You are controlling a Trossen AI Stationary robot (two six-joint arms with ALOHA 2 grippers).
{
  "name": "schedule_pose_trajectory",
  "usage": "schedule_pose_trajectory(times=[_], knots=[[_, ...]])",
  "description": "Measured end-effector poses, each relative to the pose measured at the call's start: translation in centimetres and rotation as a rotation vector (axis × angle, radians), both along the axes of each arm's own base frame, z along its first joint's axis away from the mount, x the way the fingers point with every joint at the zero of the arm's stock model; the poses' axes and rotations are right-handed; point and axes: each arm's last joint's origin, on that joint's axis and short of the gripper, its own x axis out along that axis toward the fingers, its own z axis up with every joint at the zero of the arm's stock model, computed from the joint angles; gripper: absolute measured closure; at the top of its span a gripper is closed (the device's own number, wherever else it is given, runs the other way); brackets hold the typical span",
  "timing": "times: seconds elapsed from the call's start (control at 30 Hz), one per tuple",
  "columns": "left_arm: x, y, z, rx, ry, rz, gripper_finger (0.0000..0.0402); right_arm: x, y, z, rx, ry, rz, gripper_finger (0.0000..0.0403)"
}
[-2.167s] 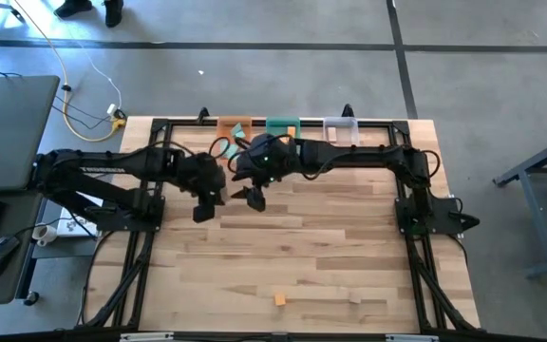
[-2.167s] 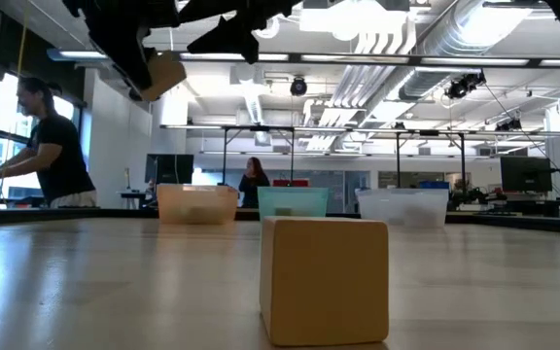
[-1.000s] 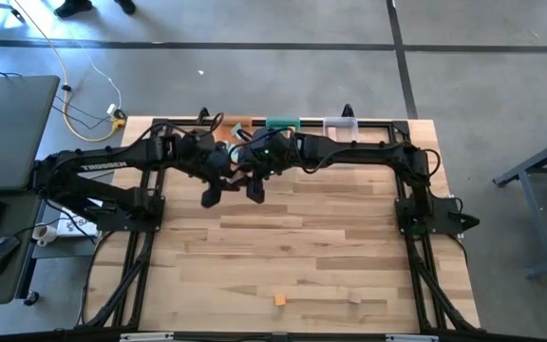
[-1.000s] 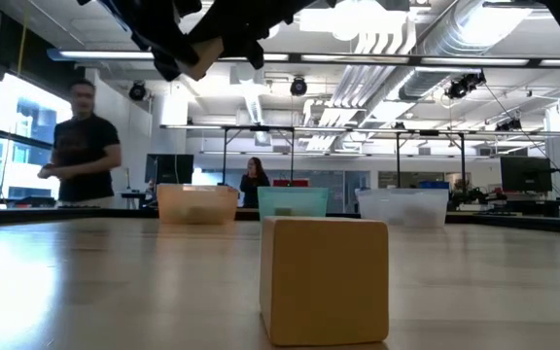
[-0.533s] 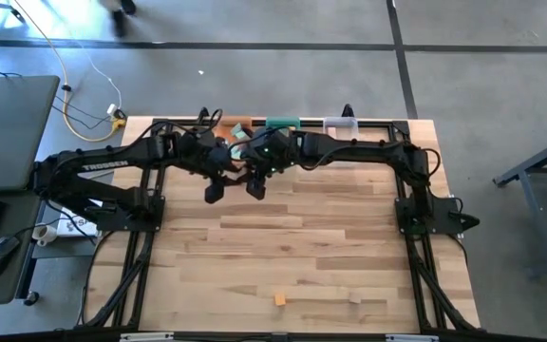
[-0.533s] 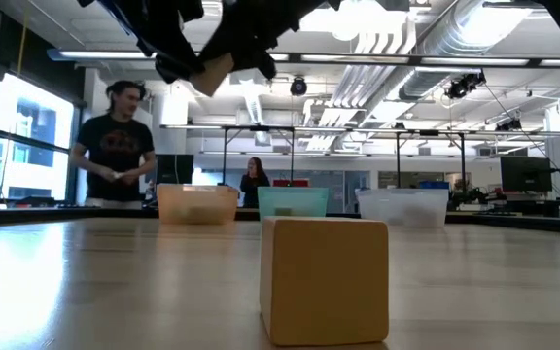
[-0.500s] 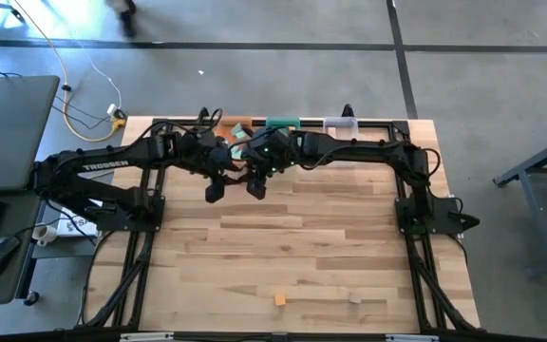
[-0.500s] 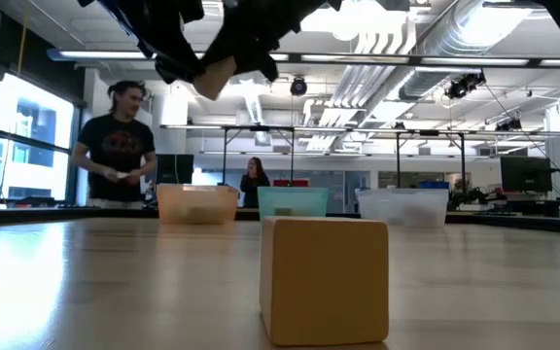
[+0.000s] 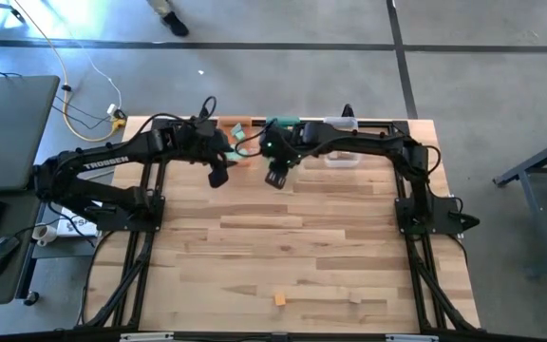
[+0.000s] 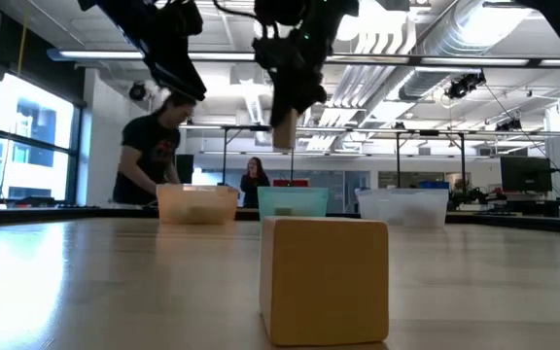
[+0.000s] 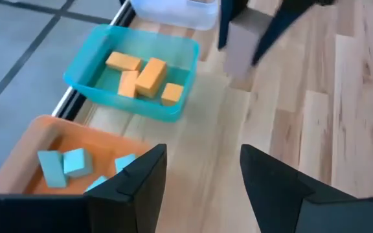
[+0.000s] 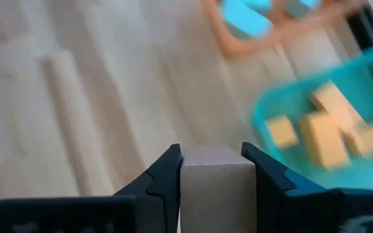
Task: Sort & place blocks by color
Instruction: Put the brown block into the transparent bin
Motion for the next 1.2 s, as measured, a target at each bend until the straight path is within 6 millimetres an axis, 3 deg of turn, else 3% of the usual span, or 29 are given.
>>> schedule_pose_trajectory(times=[0.67,1.0,1.2], knots=[[-2.0,3.1,0.0,-0.019,-0.008,0.176,0.0218,-7.2,-9.9,-1.3,-0.137,0.421,-0.415,0.0297],[-2.2,3.4,0.0,-0.020,-0.008,0.188,0.0218,-10.0,-14.0,-1.3,-0.105,0.429,-0.603,0.0297],[-2.2,3.4,0.0,-0.019,-0.008,0.188,0.0218,-11.4,-16.2,-1.9,0.015,0.406,-0.659,0.0297]])
